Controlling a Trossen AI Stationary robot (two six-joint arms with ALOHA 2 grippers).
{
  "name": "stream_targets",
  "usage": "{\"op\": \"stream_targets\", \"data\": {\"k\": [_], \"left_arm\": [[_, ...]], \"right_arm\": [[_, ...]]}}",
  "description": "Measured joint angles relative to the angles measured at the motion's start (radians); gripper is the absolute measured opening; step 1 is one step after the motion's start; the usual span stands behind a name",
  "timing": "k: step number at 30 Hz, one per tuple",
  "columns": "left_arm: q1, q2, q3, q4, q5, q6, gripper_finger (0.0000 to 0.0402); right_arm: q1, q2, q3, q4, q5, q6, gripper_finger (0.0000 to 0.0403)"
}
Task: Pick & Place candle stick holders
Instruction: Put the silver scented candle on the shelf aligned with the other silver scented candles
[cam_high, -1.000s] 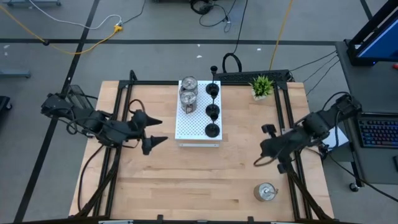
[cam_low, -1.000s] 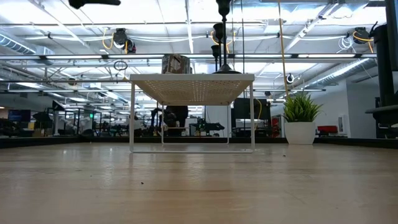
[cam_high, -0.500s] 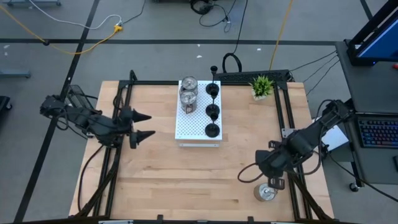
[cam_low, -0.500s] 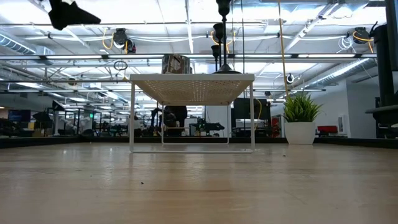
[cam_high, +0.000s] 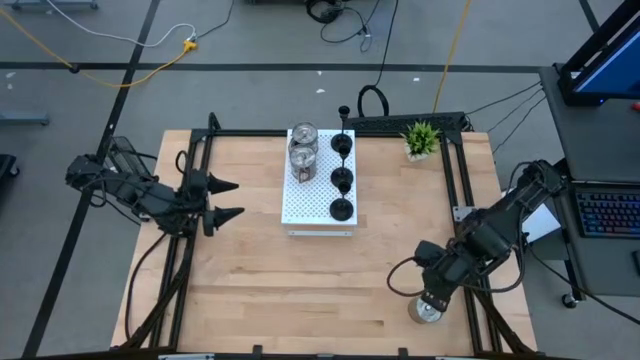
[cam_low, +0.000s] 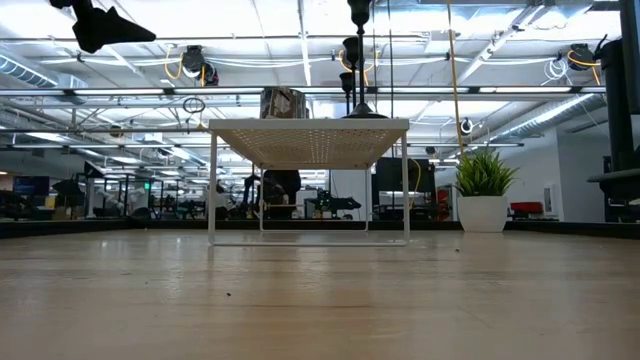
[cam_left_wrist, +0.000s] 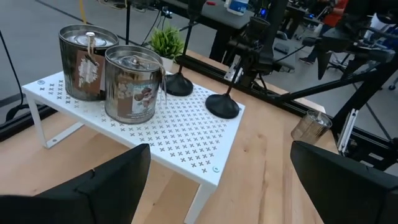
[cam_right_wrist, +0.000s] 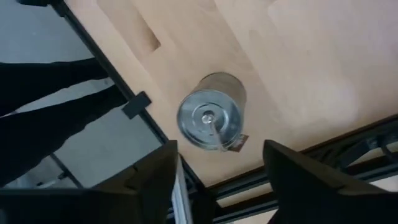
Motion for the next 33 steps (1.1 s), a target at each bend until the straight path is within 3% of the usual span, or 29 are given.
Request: {"op": "stream_targets", "data": {"k": [7, 21, 33], "left_arm": [[0.000, 0.001, 0.000, 0.000, 0.001, -0.002, 0.0395], [0.000, 0.001, 0.000, 0.000, 0.002, -0.012, 0.0395], [0.000, 0.001, 0.000, 0.001, 0.002, -0.012, 0.0395]], "right_arm": [[0.013, 0.000, -0.009, 0.029, -0.026, 0.003, 0.0269], [0.013, 0.000, -0.010, 0.102, -0.027, -0.020, 0.0272], [0.013, 0.006, -0.010, 0.102, -0.025, 0.057, 0.0394]]}}
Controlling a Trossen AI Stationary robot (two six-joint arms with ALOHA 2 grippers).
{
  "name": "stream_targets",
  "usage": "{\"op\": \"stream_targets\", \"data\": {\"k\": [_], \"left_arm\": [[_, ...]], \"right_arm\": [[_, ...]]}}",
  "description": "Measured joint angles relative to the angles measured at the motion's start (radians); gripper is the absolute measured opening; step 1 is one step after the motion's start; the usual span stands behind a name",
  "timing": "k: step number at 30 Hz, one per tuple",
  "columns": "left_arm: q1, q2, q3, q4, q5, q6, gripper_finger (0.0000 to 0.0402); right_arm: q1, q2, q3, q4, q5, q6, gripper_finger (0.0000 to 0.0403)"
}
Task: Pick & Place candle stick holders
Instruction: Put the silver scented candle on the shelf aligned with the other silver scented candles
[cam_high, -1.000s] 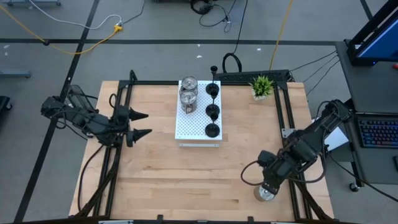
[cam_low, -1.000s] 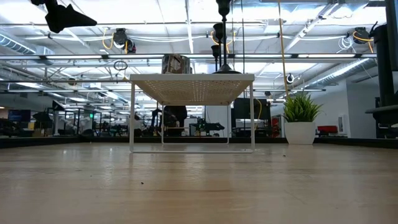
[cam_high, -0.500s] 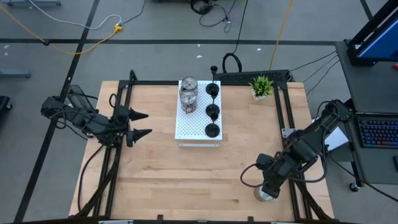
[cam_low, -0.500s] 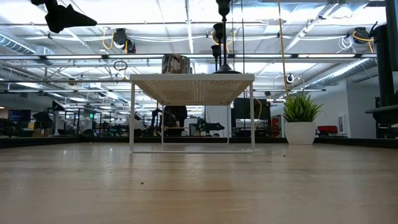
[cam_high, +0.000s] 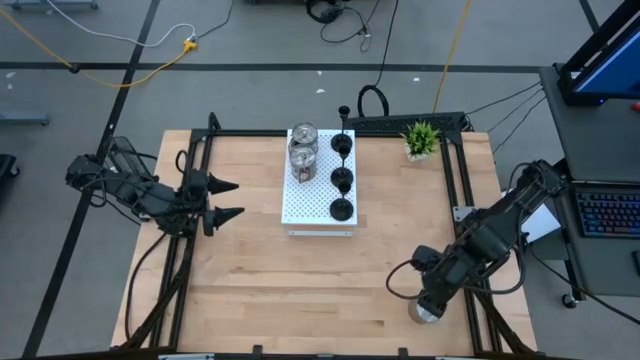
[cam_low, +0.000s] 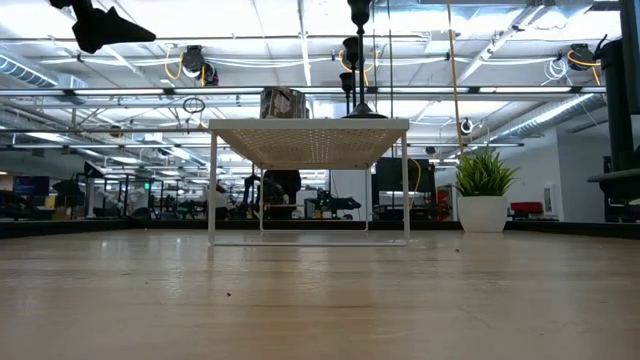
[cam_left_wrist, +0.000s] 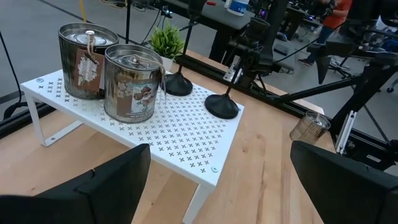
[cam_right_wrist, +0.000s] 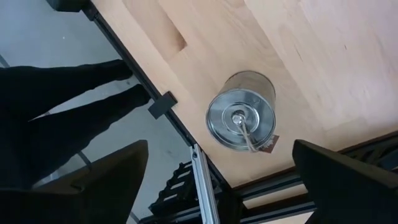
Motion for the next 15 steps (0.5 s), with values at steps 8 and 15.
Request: {"op": "stream_targets", "data": {"k": [8, 15], "left_arm": [[0.000, 0.000, 0.000, -0.001, 0.000, 0.000, 0.0395], [0.000, 0.000, 0.000, -0.002, 0.000, 0.000, 0.0395]], "right_arm": [[0.042, 0.035, -0.003, 0.006, 0.002, 0.061, 0.0398], [0.081, 0.041, -0.086, 0.072, 0.003, 0.135, 0.0399]]}}
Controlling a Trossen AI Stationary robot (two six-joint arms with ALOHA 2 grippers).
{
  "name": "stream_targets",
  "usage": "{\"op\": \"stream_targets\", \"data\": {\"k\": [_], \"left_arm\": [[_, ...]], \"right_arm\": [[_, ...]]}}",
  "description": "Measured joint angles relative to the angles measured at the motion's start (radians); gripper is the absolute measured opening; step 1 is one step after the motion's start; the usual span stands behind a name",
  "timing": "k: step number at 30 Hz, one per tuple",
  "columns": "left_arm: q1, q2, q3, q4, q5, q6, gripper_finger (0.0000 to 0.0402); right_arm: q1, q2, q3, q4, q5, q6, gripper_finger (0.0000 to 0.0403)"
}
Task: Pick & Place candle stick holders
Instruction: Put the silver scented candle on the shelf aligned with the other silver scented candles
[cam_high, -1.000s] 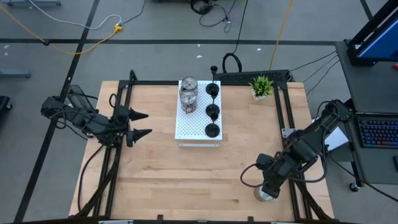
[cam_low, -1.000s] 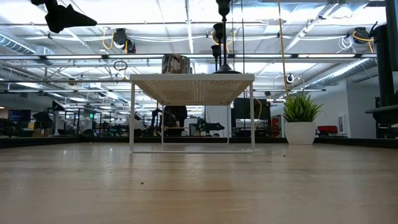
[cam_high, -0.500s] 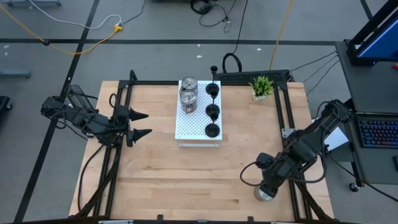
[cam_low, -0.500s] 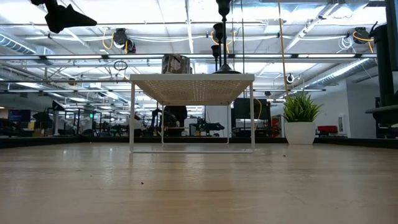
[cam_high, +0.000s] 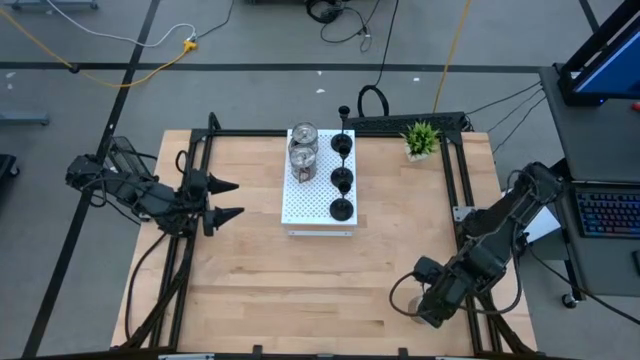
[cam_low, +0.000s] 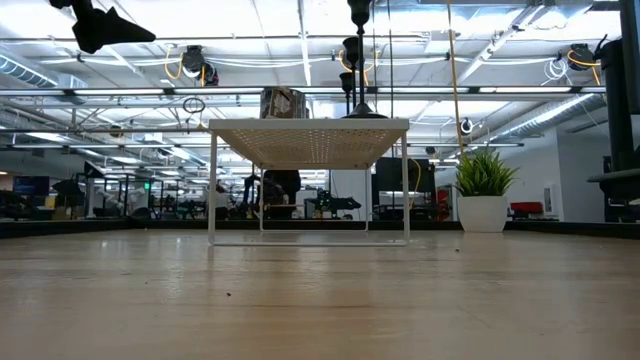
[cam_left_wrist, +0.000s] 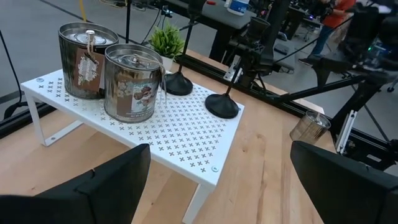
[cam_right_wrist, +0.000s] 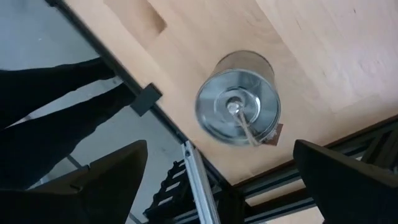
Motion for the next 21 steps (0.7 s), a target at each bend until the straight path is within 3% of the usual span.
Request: {"op": "stream_targets", "data": {"k": [9, 16, 21], "left_arm": [[0.000, 0.000, 0.000, -0.001, 0.000, -0.022, 0.0395], [0.000, 0.000, 0.000, 0.000, 0.000, -0.030, 0.0395], [0.000, 0.000, 0.000, 0.000, -0.001, -0.033, 0.0395]], "right_arm": [[0.011, 0.000, -0.111, 0.067, -0.002, 0.011, 0.0399], [0.011, 0.000, -0.218, 0.216, -0.005, 0.002, 0.0399], [0.011, 0.000, -0.266, 0.234, -0.055, 0.001, 0.0399]]}}
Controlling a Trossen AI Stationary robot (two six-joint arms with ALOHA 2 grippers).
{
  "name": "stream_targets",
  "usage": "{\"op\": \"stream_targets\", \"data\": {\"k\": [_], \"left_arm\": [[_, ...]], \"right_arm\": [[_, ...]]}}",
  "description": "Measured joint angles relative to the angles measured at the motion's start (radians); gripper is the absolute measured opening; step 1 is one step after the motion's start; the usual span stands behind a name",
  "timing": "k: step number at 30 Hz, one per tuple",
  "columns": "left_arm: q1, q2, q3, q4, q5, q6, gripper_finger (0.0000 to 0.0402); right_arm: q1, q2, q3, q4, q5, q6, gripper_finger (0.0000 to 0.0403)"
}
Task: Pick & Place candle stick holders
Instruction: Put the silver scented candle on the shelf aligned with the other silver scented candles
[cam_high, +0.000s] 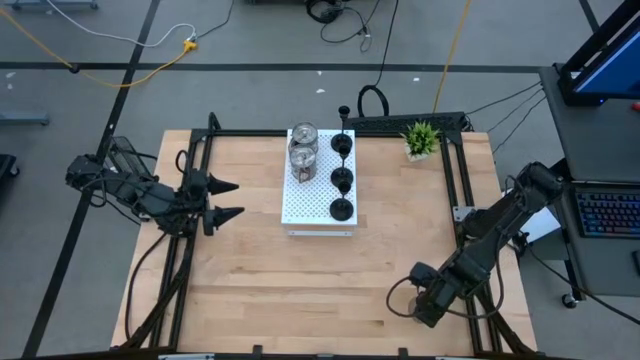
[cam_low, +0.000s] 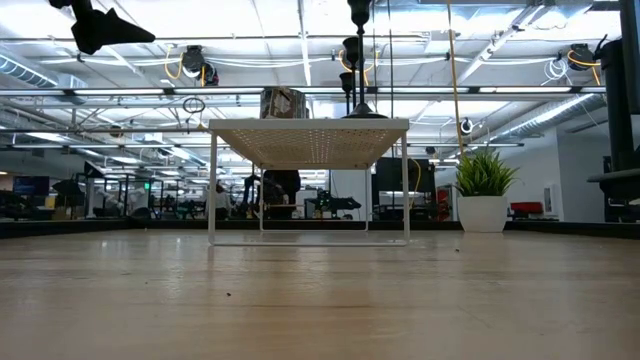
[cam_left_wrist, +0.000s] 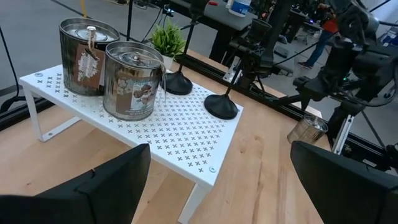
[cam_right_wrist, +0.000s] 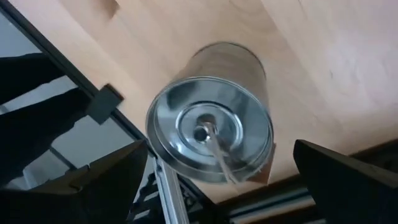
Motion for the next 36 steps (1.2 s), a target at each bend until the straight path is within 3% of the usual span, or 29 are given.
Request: {"op": "stream_targets", "data": {"k": [8, 36], "left_arm": [[0.000, 0.000, 0.000, 0.000, 0.000, 0.003, 0.0395], [0.000, 0.000, 0.000, -0.006, -0.001, 0.020, 0.0395]], "right_arm": [[0.000, 0.000, -0.019, 0.079, 0.002, 0.006, 0.0399], [0.047, 0.000, -0.020, 0.098, 0.113, 0.050, 0.0400]]}}
